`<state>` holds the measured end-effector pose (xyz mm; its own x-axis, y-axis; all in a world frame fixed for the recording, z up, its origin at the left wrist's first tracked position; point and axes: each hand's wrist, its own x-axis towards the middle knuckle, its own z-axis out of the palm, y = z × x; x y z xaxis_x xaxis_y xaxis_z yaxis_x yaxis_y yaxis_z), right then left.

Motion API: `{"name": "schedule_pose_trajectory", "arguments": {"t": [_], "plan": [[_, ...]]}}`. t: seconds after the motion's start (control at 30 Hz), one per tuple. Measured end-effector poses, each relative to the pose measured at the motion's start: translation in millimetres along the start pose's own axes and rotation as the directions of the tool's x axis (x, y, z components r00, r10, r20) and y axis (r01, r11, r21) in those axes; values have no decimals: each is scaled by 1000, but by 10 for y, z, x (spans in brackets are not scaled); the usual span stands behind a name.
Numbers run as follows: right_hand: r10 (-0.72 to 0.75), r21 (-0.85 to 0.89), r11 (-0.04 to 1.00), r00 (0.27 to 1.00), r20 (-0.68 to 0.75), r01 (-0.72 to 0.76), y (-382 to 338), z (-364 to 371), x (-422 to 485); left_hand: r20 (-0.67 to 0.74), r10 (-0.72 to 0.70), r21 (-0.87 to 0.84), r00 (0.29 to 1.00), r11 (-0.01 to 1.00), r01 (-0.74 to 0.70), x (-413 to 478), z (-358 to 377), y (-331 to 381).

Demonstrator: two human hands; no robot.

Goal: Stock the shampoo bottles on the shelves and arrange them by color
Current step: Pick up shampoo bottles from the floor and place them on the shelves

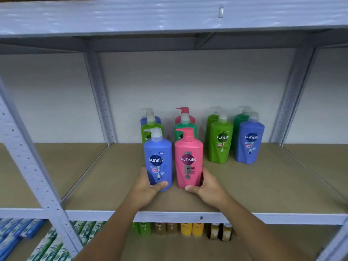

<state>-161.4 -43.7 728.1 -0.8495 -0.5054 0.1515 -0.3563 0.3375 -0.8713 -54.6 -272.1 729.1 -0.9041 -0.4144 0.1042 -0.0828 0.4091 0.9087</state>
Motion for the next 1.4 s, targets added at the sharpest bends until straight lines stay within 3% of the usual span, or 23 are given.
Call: {"name": "schedule_pose_trajectory", "arguments": {"t": [0.23,0.4,0.67,0.87,1.1,1.4], "plan": [[-32,30,999,993,-113,36,133,99,154,-173,-3,53,985,999,13,158,48,-105],[-74,-16,997,986,-152,73,177,97,144,-156,-4,2,988,1000,4,184,18,-232],[-97,-132,988,981,-169,75,204,146,167,-194,-12,79,981,997,28,226,80,-282],[-102,-304,951,983,-156,51,211,188,197,-246,61,235,967,972,-1,262,143,-287],[-87,-380,925,986,-145,26,213,227,230,-264,75,445,961,894,52,210,188,-224],[-66,-596,803,994,-87,1,154,204,-79,-128,75,629,989,777,23,6,133,-359]]}}
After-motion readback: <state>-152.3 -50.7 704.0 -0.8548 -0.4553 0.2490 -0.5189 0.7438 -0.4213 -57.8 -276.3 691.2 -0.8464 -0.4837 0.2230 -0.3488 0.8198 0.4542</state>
